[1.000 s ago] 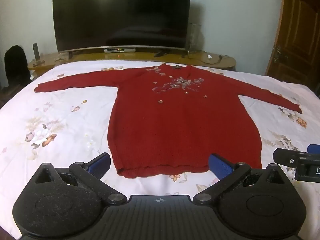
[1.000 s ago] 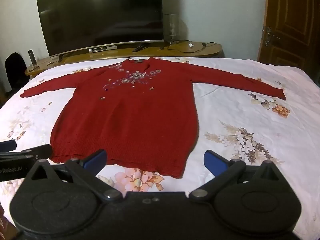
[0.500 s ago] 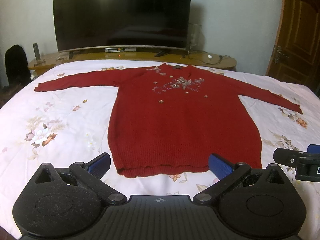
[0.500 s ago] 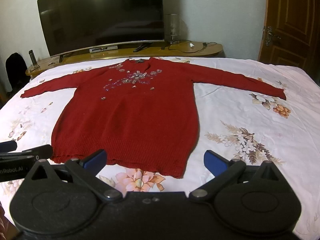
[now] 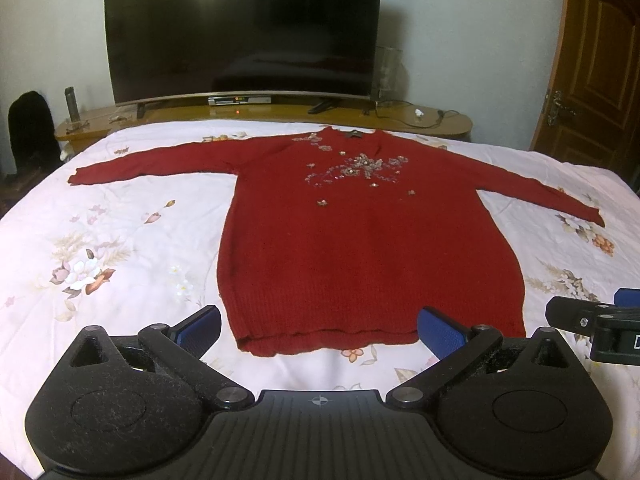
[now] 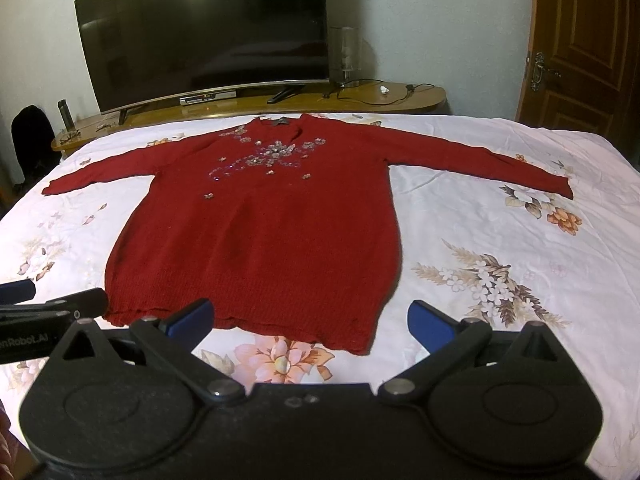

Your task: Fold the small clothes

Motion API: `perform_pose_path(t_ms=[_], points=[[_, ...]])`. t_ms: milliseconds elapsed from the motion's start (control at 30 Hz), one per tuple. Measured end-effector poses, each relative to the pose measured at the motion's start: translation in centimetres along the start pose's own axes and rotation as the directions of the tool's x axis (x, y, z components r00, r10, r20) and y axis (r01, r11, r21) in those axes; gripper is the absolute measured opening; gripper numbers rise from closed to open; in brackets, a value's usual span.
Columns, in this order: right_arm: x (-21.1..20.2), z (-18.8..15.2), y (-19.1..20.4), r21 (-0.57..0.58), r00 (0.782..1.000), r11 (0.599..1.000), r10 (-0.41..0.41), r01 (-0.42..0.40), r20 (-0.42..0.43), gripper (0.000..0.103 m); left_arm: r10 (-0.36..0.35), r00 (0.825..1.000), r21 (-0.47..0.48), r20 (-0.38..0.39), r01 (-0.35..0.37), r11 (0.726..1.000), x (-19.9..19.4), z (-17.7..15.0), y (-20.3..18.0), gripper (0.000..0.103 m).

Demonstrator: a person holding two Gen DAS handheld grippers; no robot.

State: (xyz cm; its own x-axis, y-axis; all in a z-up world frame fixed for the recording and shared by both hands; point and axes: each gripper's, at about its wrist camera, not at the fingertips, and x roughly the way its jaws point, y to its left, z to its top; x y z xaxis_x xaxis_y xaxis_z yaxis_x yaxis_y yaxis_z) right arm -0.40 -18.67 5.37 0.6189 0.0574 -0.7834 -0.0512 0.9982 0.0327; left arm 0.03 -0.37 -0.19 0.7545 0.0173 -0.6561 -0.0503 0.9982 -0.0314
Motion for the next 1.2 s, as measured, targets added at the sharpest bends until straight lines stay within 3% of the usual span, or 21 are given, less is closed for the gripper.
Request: perform_pose_path(t_ms=[1200], points=[[0.51,0.01,0.14,-0.005,1.000,1.000,0.005,-0.005,-0.011,0.103,-0.003,1.000,0.007,-0.006,0.003,1.000,0.02,0.15,-0.01,0.103]])
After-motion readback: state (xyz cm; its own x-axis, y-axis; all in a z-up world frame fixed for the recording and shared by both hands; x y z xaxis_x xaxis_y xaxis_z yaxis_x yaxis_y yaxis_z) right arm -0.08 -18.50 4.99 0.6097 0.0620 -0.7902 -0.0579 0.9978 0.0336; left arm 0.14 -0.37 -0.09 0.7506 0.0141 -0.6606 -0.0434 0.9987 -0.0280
